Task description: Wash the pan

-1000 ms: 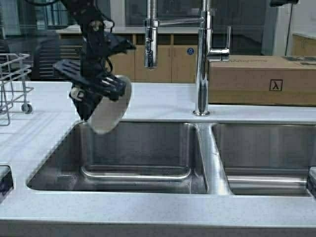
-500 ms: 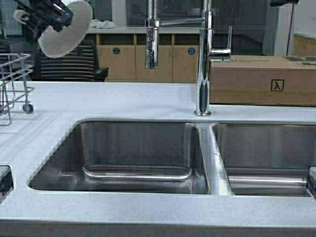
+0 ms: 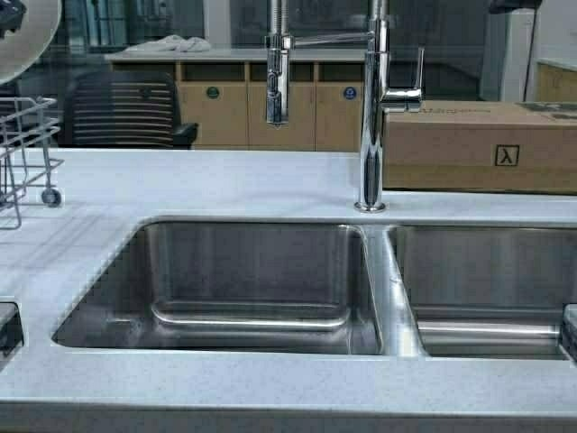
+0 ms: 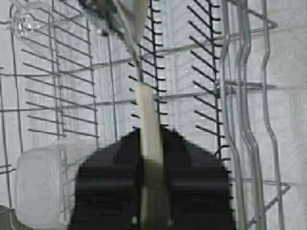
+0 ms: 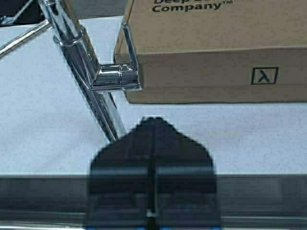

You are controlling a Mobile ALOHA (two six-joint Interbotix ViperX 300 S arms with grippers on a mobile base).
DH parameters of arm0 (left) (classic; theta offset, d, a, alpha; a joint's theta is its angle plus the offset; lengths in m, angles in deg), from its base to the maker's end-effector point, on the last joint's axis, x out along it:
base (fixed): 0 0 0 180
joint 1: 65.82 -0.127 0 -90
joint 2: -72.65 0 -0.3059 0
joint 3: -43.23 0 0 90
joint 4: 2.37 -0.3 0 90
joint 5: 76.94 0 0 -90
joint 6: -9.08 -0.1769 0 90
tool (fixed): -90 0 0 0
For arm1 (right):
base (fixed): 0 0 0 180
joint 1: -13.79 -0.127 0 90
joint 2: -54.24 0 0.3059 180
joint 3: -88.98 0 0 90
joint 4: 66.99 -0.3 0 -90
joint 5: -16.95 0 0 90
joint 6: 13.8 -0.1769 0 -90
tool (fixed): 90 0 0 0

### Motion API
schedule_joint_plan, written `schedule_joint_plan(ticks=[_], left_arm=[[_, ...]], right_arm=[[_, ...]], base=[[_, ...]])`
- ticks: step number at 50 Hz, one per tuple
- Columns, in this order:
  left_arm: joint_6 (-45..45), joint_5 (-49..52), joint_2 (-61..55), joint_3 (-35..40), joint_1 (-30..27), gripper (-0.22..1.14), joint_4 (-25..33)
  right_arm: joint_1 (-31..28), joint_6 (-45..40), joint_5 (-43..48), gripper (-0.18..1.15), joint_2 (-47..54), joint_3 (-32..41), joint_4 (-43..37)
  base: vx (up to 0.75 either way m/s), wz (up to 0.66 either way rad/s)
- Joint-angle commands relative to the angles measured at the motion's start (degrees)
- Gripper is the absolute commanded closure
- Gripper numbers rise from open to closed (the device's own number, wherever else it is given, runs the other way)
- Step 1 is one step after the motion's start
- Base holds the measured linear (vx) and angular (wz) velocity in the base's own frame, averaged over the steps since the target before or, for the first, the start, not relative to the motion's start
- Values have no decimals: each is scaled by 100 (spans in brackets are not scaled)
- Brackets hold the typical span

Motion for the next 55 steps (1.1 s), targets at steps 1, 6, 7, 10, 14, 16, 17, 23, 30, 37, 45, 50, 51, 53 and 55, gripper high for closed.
schedule_joint_plan(ticks=[1,6,7,10,14,16,17,23,30,37,45,50,51,53,55], left_arm=[[18,-79,44,-44,-369,89,-53],[18,-193,-26,-211,-642,89,-53],[18,-211,-53,-246,-677,89,-44],[18,-299,-149,-360,-809,89,-35],[44,-422,-316,-527,-949,89,-35],[53,-483,-404,-589,-976,89,-26],[53,-501,-448,-624,-993,89,-26],[97,-571,-791,-642,-1028,89,-26],[220,-545,-1125,-536,-1160,89,-26],[413,-536,-1239,-483,-1292,89,-26],[668,-580,-1239,-422,-1362,88,-35],[686,-668,-1230,-431,-1362,85,-35],[686,-686,-1230,-439,-1362,83,-35],[677,-721,-1239,-439,-1362,78,-35],[677,-747,-1257,-439,-1362,69,-35]], right_arm=[[-18,9,70,92,-35,141,9],[-18,9,70,92,-26,158,9],[-18,18,70,92,-26,149,9],[-18,18,70,92,-26,149,9],[-18,18,70,92,-18,132,18],[-18,18,70,92,-9,123,18],[-18,18,70,92,-9,123,18],[-18,26,70,92,0,114,18],[-18,35,70,92,26,105,26],[-18,35,70,92,35,105,26],[-18,35,70,92,79,114,26],[-18,35,70,92,97,105,26],[-18,35,70,92,105,114,26],[-18,35,70,92,105,105,26],[-18,35,70,92,105,105,26]], base=[[0,0],[0,0],[0,0],[0,0],[0,0],[0,0],[0,0],[0,0],[0,0],[0,0],[0,0],[0,0],[0,0],[0,0],[0,0]])
